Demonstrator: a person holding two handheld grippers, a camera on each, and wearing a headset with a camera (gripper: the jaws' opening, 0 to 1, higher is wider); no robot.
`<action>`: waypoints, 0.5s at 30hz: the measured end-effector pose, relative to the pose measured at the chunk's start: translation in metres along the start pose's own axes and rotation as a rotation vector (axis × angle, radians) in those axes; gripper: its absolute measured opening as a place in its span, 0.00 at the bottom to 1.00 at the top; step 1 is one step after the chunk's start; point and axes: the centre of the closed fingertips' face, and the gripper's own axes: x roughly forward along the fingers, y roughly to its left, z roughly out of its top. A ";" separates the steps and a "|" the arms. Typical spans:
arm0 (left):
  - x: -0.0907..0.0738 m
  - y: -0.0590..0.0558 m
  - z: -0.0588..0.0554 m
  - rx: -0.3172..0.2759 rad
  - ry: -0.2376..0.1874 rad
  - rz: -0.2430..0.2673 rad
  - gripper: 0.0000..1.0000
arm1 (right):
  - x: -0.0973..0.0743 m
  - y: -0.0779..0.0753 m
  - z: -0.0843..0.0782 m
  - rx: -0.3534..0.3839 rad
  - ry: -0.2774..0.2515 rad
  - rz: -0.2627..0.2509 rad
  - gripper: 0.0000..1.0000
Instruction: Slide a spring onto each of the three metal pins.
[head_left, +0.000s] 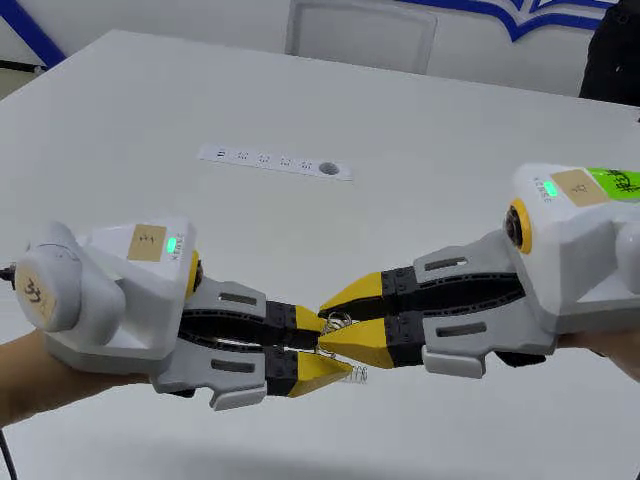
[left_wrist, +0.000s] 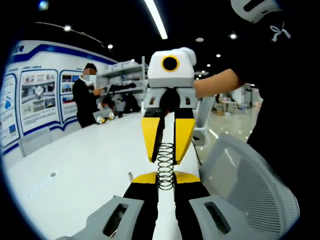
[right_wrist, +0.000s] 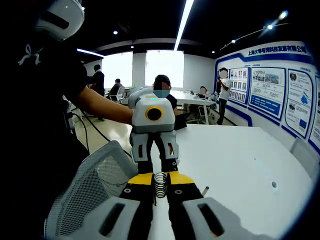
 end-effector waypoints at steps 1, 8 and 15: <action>0.001 0.000 -0.001 -0.003 0.003 0.002 0.10 | 0.001 0.000 -0.001 -0.002 0.007 -0.003 0.10; -0.001 0.011 0.000 -0.084 -0.039 0.043 0.13 | -0.003 -0.008 -0.001 0.011 0.003 -0.047 0.10; -0.005 0.020 -0.008 -0.093 -0.006 0.088 0.32 | -0.009 -0.021 0.005 0.003 -0.011 -0.093 0.10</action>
